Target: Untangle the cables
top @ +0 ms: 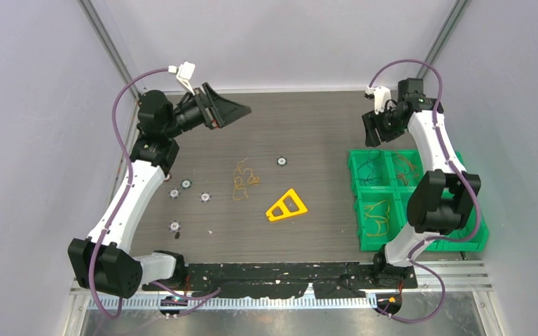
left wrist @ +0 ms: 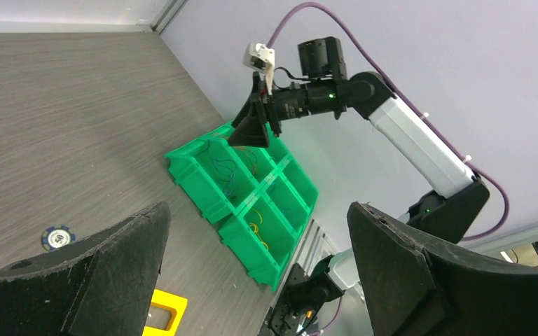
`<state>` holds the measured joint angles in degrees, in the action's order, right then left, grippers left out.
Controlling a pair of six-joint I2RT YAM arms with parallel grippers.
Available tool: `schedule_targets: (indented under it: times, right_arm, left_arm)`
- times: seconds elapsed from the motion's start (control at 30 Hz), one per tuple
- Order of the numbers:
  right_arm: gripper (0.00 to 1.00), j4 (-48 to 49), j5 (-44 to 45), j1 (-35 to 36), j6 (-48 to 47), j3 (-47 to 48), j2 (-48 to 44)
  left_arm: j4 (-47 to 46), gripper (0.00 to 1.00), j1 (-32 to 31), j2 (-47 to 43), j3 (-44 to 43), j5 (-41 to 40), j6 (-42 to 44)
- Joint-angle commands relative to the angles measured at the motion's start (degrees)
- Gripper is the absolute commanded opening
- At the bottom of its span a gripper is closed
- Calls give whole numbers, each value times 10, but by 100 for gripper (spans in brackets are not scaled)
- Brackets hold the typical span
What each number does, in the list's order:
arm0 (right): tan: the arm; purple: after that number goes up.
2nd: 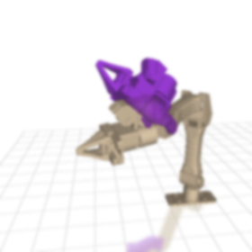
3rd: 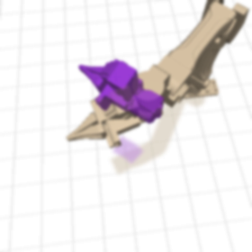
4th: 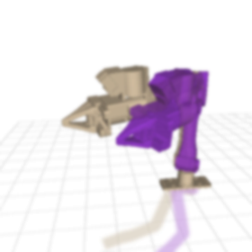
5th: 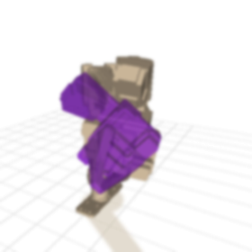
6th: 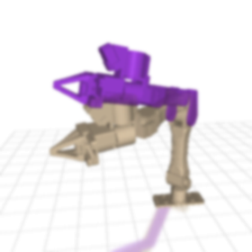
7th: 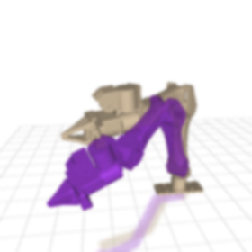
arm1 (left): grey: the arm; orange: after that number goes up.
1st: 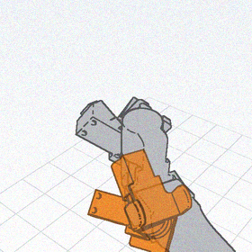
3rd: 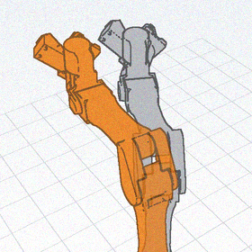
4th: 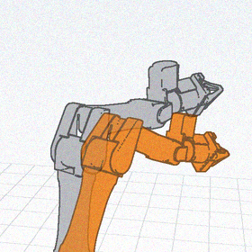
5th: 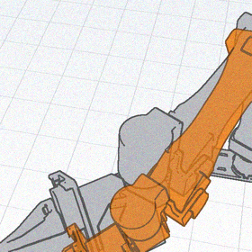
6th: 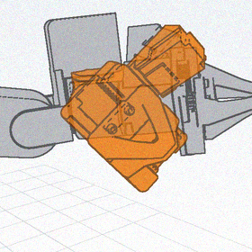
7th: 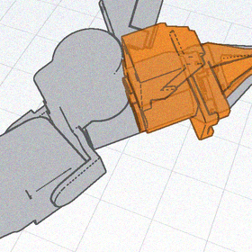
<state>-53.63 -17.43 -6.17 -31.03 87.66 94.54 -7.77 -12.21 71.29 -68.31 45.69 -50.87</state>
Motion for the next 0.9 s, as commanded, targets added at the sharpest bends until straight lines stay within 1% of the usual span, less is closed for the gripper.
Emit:
schedule_targets:
  times: [0.0,0.03,0.07,0.13,0.2,0.23,0.27,0.33,0.43,0.47,0.5,0.53,0.57,0.67,0.7,0.77,0.87]
  right_arm:
    - [61,6,-9,-2,15,35,41]
    - [60,5,-20,-2,22,36,42]
    - [61,4,-50,-1,31,38,41]
    - [63,1,-100,9,47,35,23]
    - [66,3,-128,42,64,29,7]
    - [67,5,-133,81,70,27,3]
    - [70,13,-140,102,86,22,-2]
    - [74,35,-146,182,112,18,-1]
    - [81,87,-130,262,142,20,20]
    - [82,99,-123,300,157,27,38]
    - [83,120,-112,316,169,37,48]
    - [83,130,-108,349,175,43,71]
    - [83,152,-100,363,186,57,96]
    - [83,180,-85,420,199,95,151]
    - [83,186,-71,430,201,118,180]
    - [83,191,-52,451,203,152,221]
    - [82,186,-42,474,200,193,271]
  left_arm:
    - [-5,100,5,-6,-7,14,17]
    - [11,99,5,-5,-11,15,31]
    - [39,99,5,-5,-14,14,56]
    - [127,100,8,-5,-18,0,118]
    - [159,99,20,-6,-4,0,139]
    - [163,100,28,-7,9,4,138]
    - [164,100,38,-9,23,7,134]
    - [164,100,61,-16,56,8,126]
    - [172,100,106,-24,97,9,125]
    - [178,99,128,-25,115,11,127]
    - [185,100,143,-26,122,13,133]
    - [198,99,160,-27,134,13,146]
    - [222,100,176,-26,146,12,168]
    - [282,99,200,-21,168,3,225]
    - [295,97,207,-17,176,3,234]
    - [300,93,219,-12,199,8,233]
    - [273,89,234,-14,232,20,213]
